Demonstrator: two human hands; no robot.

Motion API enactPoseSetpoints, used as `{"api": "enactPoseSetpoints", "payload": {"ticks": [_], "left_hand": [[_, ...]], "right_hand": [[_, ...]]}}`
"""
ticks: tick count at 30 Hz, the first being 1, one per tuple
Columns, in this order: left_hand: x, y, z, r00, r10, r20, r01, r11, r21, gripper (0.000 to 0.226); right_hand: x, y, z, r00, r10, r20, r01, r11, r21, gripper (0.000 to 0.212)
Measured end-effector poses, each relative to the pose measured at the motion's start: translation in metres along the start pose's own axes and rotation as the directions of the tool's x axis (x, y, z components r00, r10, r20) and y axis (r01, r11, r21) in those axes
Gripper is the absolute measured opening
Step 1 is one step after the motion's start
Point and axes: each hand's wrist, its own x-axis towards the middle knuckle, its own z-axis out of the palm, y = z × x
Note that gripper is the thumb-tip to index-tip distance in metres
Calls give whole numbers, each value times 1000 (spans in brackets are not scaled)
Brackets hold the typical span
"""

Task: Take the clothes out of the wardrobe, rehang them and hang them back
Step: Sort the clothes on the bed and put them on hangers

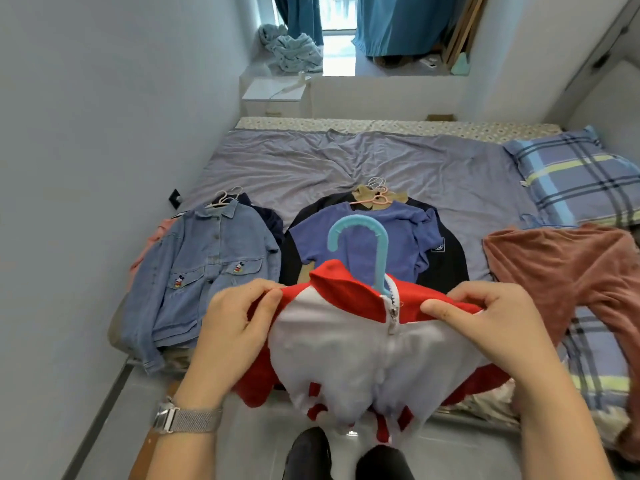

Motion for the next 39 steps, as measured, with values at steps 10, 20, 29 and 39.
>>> {"api": "enactPoseSetpoints", "payload": {"ticks": [10,20,29,39], "left_hand": [[-36,-3,-11,960,-118,-255,198,928,315,24],[-8,-54,-81,912,-107,-395,288,853,435,21],[96,-229,-164,927,-132,-352,288,851,440,23],[193,-398,-241,753,-266,-601,452,874,179,38]], "right_hand": [[26,-8,31,936,-207,284,218,976,-7,31],[54,-61,141,808,-459,369,485,874,24,30],[154,-154,328,869,-413,271,466,868,-172,23],[316,-271,429,851,-374,369,486,828,-281,41]]}}
